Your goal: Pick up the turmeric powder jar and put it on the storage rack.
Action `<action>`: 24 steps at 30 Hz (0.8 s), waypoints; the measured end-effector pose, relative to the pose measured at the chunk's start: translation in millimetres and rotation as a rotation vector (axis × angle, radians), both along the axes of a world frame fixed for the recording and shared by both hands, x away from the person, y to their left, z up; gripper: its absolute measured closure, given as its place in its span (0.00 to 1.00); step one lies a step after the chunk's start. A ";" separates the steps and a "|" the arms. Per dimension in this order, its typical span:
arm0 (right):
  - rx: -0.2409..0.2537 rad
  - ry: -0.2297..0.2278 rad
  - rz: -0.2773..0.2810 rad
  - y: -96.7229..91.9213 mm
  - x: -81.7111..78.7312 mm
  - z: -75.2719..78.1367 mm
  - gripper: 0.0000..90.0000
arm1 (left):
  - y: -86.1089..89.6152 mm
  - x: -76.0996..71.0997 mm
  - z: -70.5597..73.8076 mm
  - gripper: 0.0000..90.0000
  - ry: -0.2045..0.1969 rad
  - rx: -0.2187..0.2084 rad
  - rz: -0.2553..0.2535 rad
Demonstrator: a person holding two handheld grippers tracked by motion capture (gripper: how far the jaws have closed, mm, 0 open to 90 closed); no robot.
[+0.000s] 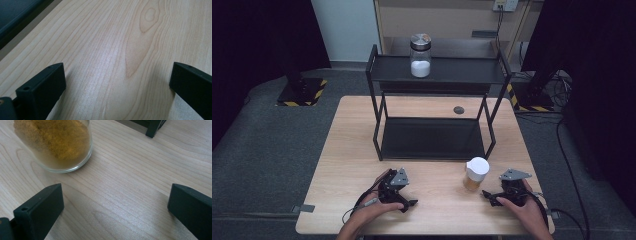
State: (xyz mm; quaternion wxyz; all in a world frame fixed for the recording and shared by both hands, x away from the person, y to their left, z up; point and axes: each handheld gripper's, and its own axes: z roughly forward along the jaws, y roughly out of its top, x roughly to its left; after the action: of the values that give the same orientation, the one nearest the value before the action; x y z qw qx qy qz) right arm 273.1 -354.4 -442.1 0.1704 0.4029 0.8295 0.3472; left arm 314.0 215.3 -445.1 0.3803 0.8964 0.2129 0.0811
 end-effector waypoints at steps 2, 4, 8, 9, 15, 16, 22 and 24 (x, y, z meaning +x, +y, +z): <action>-0.001 0.009 0.003 -0.5 1.4 1.6 0.02 | 0.0 -0.1 0.0 0.00 0.000 0.000 0.000; -0.007 0.008 0.007 -1.1 1.2 2.8 0.04 | 0.0 -0.1 0.0 0.00 0.000 0.000 0.001; 0.003 0.000 0.022 -6.0 -1.8 4.7 0.06 | 0.0 -0.1 0.0 0.00 0.000 0.000 0.001; 0.010 -0.005 0.026 -7.8 -2.8 5.4 0.06 | 0.0 -0.1 0.0 0.00 0.000 0.000 0.000; 0.026 -0.008 0.061 -15.4 -4.7 10.5 0.08 | 0.0 -0.1 0.0 0.00 0.000 0.000 0.001; 0.025 -0.009 0.070 -15.8 -5.1 11.3 0.08 | 0.0 -0.1 0.0 0.00 0.000 0.000 0.001; 0.039 -0.023 0.128 -16.3 -7.0 14.4 0.08 | 0.0 -0.1 0.0 0.00 0.000 0.000 0.001; 0.042 -0.030 0.143 -15.2 -7.0 14.2 0.07 | 0.0 -0.1 0.0 0.00 0.000 0.000 0.001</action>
State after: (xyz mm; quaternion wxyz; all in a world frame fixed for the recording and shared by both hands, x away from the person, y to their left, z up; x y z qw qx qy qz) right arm 266.1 -369.6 -427.8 0.1489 0.3407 0.8461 0.3818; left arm 313.9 215.3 -445.1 0.3803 0.8963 0.2131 0.0813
